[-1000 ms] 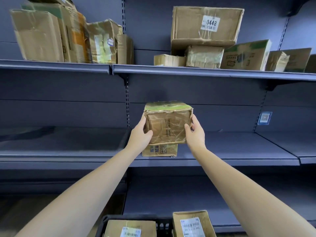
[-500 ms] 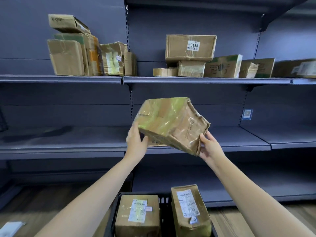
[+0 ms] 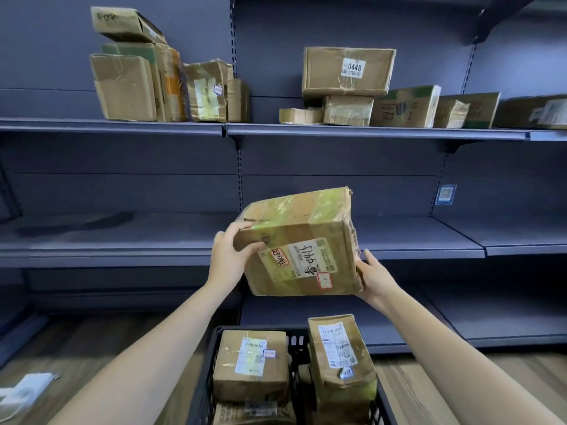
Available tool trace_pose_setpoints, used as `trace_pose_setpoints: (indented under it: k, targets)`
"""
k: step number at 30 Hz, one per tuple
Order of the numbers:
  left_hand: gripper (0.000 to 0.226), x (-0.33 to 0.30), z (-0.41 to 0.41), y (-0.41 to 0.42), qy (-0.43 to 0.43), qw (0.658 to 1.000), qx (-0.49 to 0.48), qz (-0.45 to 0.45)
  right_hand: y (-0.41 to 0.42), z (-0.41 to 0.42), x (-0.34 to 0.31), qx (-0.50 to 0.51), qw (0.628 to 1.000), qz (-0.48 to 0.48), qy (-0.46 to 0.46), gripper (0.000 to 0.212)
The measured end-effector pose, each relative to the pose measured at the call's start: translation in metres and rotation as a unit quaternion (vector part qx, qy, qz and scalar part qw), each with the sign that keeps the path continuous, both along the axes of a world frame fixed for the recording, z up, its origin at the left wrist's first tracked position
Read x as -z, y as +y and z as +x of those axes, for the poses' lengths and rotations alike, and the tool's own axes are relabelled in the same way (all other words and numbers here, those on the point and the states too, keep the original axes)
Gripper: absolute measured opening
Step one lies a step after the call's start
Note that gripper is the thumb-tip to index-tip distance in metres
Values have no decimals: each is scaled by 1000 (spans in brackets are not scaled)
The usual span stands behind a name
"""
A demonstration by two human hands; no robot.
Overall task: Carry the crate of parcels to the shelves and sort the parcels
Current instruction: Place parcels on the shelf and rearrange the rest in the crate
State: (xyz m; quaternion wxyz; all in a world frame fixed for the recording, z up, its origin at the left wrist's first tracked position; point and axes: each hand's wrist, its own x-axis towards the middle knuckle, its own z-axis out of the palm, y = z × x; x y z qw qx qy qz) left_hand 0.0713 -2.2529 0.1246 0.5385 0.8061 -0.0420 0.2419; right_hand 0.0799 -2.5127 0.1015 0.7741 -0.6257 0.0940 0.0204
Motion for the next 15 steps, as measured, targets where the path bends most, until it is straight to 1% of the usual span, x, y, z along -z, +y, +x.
trace_pose_setpoints:
  k: [1, 3, 4, 6, 8, 9, 11, 12, 13, 14, 15]
  targets:
    - [37, 1, 2, 0, 9, 1000, 0, 4, 2, 0, 0, 6, 998, -55, -13, 56]
    - [31, 4, 7, 1, 25, 1000, -4, 6, 5, -2, -1, 20, 984, -170, -48, 41]
    - [28, 6, 9, 2, 33, 999, -10, 5, 7, -4, -3, 24, 979, -191, -64, 38]
    - [25, 10, 10, 1, 41, 999, -25, -4, 9, -10, -5, 25, 979, -183, -86, 40]
    - [22, 15, 9, -1, 44, 998, -35, -37, 7, -14, -3, 13, 984, -137, -112, 37]
    - [20, 16, 7, -3, 51, 996, -38, -67, 7, -17, -2, 4, 988, -106, -116, 41]
    - [17, 19, 3, -9, 81, 985, -36, -148, 6, -20, 3, -16, 994, -58, -96, 62]
    - [17, 21, 1, -12, 98, 976, -28, -191, 8, -21, 7, -36, 994, -59, -81, 70]
    - [16, 21, -3, -16, 112, 966, -17, -232, 11, -23, 9, -62, 992, -78, -72, 71]
    - [15, 22, -6, -20, 123, 957, -7, -264, 16, -25, 11, -91, 988, -105, -69, 66]
    - [15, 23, -9, -24, 131, 950, 2, -284, 22, -27, 12, -112, 983, -126, -70, 56]
